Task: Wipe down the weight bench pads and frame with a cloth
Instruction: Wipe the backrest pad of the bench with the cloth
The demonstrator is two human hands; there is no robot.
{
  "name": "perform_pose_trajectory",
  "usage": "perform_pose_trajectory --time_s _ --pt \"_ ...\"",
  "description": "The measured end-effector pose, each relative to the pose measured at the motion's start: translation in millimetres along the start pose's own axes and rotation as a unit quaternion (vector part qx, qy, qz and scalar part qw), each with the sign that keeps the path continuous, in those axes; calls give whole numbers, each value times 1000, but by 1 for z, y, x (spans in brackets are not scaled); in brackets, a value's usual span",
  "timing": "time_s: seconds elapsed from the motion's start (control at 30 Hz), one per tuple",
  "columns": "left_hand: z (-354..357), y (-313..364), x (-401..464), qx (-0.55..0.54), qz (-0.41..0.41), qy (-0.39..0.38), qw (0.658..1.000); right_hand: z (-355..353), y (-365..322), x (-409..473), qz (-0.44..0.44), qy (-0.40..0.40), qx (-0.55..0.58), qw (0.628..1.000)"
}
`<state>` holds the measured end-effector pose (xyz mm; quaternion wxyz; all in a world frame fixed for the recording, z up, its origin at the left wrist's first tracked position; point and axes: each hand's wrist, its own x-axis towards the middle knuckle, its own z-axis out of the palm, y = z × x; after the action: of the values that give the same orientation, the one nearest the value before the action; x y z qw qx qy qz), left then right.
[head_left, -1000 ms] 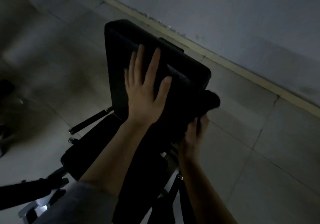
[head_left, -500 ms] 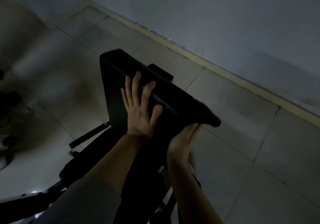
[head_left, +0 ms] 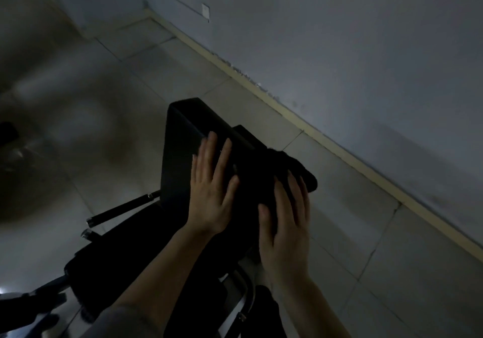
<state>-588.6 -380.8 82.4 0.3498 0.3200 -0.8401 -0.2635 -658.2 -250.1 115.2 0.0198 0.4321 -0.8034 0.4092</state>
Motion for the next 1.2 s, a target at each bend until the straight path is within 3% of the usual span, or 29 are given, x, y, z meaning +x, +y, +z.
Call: perform_pose_trajectory --time_s 0.03,0.1,0.17,0.27,0.47,0.67,0.77,0.97,1.1,1.2 --pt "-1 -3 8 -40 -82 50 995 -1 -1 11 -26 -28 -41 998" --pt "-3 -16 36 -126 -284 136 941 -2 -7 39 -69 -110 -122 984" --pt "-3 -31 60 -153 -362 144 908 0 -17 69 -98 -205 -150 962" --pt "7 -42 66 -171 -334 183 909 20 -35 113 -108 -339 -122 926" --pt "13 -44 60 -207 -311 208 904 82 -63 181 -87 -409 -88 904" --pt "11 -42 63 -194 -327 206 902 127 -89 211 -144 -393 -108 902" --pt "7 -40 62 -195 -329 181 906 97 -76 189 -151 -375 -93 910" --pt "-17 -50 37 -234 -294 89 923 22 -36 106 -285 -264 -180 904" --pt "-30 -52 -12 -197 -331 30 922 -22 -11 54 -427 -258 -284 819" --pt "-40 -48 -47 -199 -331 -17 922 -28 -11 39 -427 -306 -368 767"
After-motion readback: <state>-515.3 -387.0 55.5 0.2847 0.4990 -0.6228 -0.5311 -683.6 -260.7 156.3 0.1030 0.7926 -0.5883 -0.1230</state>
